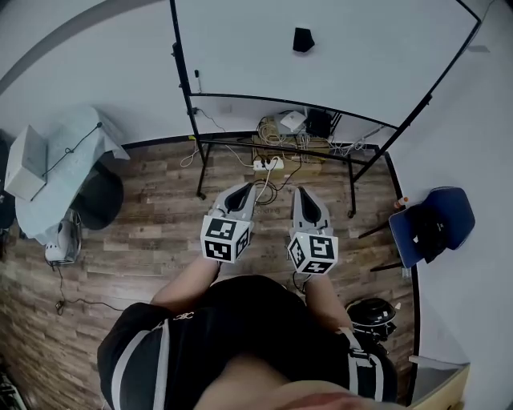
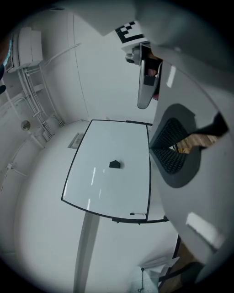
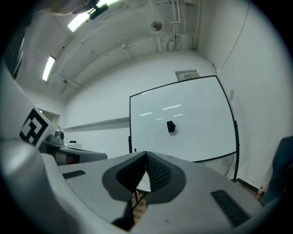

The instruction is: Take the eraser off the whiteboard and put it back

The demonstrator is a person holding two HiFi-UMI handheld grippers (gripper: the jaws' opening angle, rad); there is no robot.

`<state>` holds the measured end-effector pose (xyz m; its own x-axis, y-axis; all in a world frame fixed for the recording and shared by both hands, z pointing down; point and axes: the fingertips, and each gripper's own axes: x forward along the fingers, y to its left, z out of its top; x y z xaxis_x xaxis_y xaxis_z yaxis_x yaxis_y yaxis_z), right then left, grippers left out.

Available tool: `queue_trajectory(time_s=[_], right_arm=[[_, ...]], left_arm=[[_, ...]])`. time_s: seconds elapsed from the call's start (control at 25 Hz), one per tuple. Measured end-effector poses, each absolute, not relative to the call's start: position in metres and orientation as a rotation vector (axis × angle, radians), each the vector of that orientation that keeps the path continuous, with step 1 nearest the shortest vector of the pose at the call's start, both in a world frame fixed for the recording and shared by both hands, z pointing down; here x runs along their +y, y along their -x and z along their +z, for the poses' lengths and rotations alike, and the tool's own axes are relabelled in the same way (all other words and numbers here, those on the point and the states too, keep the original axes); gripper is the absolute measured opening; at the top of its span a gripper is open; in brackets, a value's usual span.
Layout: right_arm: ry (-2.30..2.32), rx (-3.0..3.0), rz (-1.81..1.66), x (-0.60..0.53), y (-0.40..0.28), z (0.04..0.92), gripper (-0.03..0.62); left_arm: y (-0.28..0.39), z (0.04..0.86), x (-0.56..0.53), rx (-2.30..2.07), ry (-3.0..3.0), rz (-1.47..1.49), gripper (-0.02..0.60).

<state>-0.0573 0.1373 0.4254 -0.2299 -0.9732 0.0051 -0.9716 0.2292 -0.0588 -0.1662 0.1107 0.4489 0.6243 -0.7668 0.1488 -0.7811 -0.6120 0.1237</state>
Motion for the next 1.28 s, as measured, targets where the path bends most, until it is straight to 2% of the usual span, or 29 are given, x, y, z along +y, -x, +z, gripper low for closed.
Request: queue_trajectory(time_s=[0.72, 1.28], right_arm=[[1.794, 2.59, -0.1, 0.13, -0.085, 0.447, 0.005], [1.837, 2.553, -0.181, 0.123, -0.136, 0.472, 0.005]], left_arm=[[0.022, 0.462, 0.117, -1.378, -2.609, 0.15, 0.011], [-0.031, 0.478, 0.107, -1.322, -2.666, 0.205, 0.011]])
